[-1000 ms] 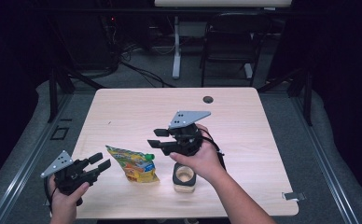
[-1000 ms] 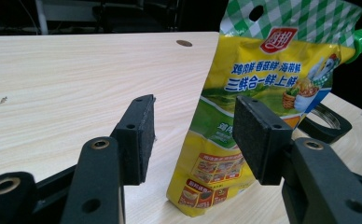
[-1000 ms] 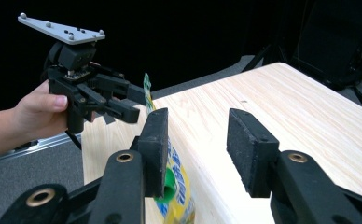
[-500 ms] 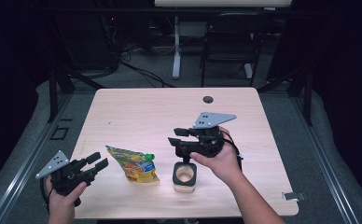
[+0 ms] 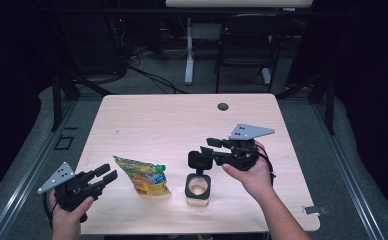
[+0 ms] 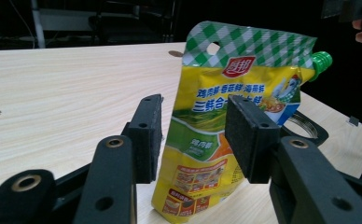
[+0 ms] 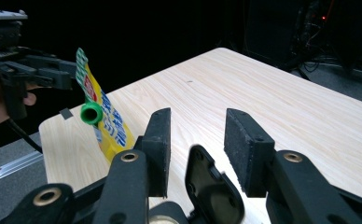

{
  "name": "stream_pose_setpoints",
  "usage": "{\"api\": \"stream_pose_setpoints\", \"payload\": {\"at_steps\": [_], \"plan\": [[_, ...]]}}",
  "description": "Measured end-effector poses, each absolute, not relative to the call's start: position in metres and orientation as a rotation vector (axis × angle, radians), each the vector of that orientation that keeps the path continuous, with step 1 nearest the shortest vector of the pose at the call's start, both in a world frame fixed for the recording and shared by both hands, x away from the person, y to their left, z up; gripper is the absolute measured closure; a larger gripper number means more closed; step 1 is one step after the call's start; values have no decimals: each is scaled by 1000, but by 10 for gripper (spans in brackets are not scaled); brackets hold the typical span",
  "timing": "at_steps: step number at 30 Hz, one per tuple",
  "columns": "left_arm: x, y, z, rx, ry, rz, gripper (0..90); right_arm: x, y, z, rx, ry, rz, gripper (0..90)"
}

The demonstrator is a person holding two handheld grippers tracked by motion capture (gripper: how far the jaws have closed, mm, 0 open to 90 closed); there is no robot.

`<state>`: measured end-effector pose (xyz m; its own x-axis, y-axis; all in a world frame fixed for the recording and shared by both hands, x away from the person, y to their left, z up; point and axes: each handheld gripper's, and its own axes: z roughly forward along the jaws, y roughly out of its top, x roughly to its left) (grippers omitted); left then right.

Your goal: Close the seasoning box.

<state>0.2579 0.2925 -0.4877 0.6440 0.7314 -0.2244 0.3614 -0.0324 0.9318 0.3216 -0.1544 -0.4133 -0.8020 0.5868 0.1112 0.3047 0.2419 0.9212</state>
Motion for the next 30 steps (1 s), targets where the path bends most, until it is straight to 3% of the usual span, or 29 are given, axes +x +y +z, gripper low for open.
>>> {"api": "stream_pose_setpoints", "payload": {"at_steps": [20, 30], "plan": [[252, 276, -485, 1700, 864, 344, 614, 318, -180, -428, 912, 2202, 1584, 616], [252, 261, -490, 1740, 860, 335, 604, 328, -178, -438, 925, 2201, 1601, 497]]}}
